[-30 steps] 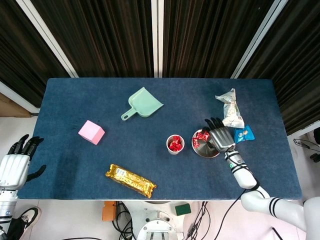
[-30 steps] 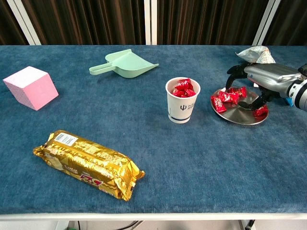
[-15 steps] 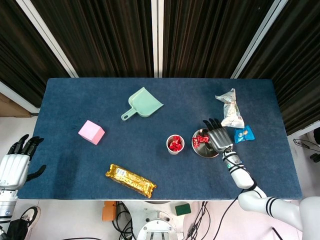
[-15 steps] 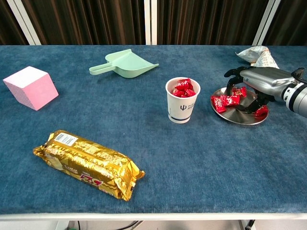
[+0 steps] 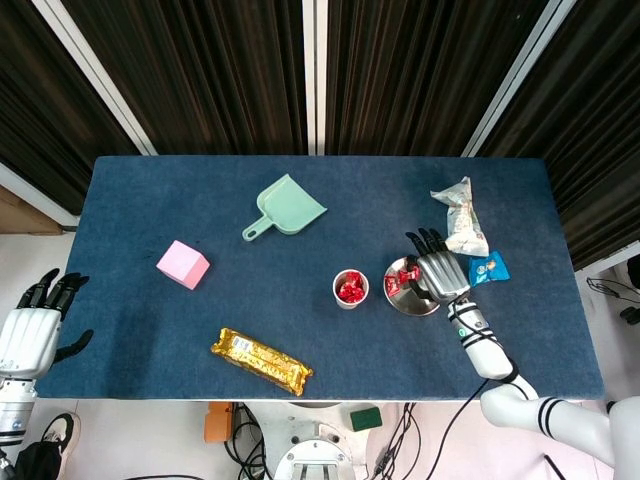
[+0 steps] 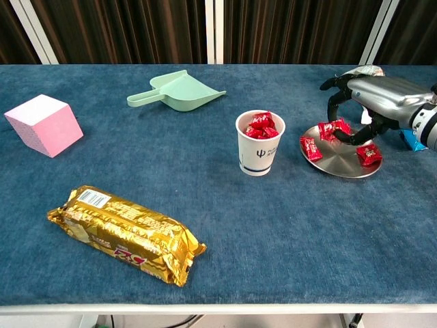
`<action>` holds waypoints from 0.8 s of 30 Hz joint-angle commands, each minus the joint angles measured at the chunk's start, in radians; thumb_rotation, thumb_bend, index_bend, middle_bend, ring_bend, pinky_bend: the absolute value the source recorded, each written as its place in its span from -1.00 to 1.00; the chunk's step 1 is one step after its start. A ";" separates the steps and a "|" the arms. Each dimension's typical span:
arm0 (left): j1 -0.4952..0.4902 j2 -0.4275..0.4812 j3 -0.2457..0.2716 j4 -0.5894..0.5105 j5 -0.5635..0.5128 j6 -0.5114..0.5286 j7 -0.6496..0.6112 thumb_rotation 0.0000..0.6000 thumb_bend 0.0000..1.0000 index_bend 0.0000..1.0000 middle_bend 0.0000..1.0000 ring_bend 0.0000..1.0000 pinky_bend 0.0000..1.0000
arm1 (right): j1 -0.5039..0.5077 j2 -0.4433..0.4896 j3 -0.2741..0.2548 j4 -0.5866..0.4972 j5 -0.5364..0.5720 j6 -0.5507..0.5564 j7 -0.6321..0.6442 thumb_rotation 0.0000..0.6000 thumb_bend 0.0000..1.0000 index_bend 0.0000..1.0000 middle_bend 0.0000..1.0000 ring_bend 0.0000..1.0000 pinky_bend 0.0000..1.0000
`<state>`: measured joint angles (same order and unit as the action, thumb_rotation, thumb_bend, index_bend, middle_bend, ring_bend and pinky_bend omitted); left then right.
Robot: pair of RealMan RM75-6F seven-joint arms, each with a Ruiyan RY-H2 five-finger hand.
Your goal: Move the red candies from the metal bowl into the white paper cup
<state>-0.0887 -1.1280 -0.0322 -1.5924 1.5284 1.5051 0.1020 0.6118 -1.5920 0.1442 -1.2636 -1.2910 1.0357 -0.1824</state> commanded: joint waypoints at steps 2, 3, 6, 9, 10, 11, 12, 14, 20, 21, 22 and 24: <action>-0.001 -0.001 0.000 -0.001 -0.001 -0.002 0.004 1.00 -0.62 -0.65 -0.69 -0.89 -0.59 | 0.002 0.060 0.021 -0.118 -0.061 0.061 0.000 1.00 -0.12 0.19 -0.86 -1.00 -1.00; -0.001 -0.001 0.000 -0.001 -0.002 -0.003 0.005 1.00 -0.62 -0.65 -0.69 -0.89 -0.59 | 0.005 0.069 0.024 -0.141 -0.071 0.068 -0.007 1.00 -0.12 0.19 -0.85 -1.00 -1.00; -0.003 -0.001 0.000 -0.001 -0.002 -0.006 0.006 1.00 -0.62 -0.65 -0.69 -0.88 -0.59 | 0.018 0.087 0.032 -0.209 -0.097 0.081 -0.038 1.00 -0.13 0.19 -0.85 -1.00 -1.00; -0.003 -0.001 0.000 -0.001 -0.003 -0.005 0.004 1.00 -0.62 -0.65 -0.69 -0.88 -0.59 | 0.031 0.090 0.034 -0.260 -0.103 0.073 -0.071 1.00 -0.13 0.19 -0.85 -1.00 -1.00; -0.002 0.000 0.000 0.000 -0.002 -0.004 0.003 1.00 -0.62 -0.65 -0.69 -0.89 -0.59 | 0.036 0.088 0.034 -0.272 -0.101 0.067 -0.083 1.00 -0.13 0.19 -0.85 -1.00 -1.00; -0.002 0.000 0.000 0.000 -0.001 -0.002 0.001 1.00 -0.62 -0.65 -0.69 -0.89 -0.59 | 0.040 0.084 0.034 -0.278 -0.099 0.064 -0.091 1.00 -0.13 0.19 -0.85 -1.00 -1.00; -0.001 0.000 0.000 0.001 0.000 0.000 0.000 1.00 -0.62 -0.65 -0.69 -0.89 -0.59 | 0.043 0.080 0.034 -0.281 -0.096 0.060 -0.097 1.00 -0.13 0.19 -0.86 -1.00 -1.00; 0.001 0.001 0.001 0.003 0.003 0.003 -0.005 1.00 -0.62 -0.65 -0.69 -0.89 -0.59 | 0.048 0.070 0.034 -0.284 -0.088 0.052 -0.105 1.00 -0.13 0.19 -0.86 -1.00 -1.00; 0.001 0.004 0.001 0.007 0.004 0.005 -0.017 1.00 -0.62 -0.65 -0.69 -0.89 -0.59 | 0.063 0.050 0.027 -0.287 -0.088 0.032 -0.105 1.00 -0.13 0.19 -0.86 -1.00 -1.00; 0.001 0.004 0.001 0.007 0.004 0.005 -0.017 1.00 -0.62 -0.65 -0.69 -0.89 -0.59 | 0.066 0.047 0.024 -0.287 -0.091 0.030 -0.105 1.00 -0.13 0.19 -0.86 -1.00 -1.00; 0.001 0.004 0.001 0.007 0.005 0.005 -0.018 1.00 -0.62 -0.65 -0.69 -0.89 -0.59 | 0.068 0.044 0.022 -0.286 -0.094 0.027 -0.105 1.00 -0.13 0.19 -0.87 -1.00 -1.00; 0.002 0.004 0.001 0.007 0.005 0.006 -0.018 1.00 -0.62 -0.65 -0.69 -0.89 -0.59 | 0.074 0.035 0.017 -0.282 -0.099 0.020 -0.103 1.00 -0.13 0.19 -0.87 -1.00 -1.00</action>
<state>-0.0871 -1.1235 -0.0307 -1.5851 1.5337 1.5112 0.0841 0.6845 -1.5551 0.1631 -1.5470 -1.3884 1.0576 -0.2862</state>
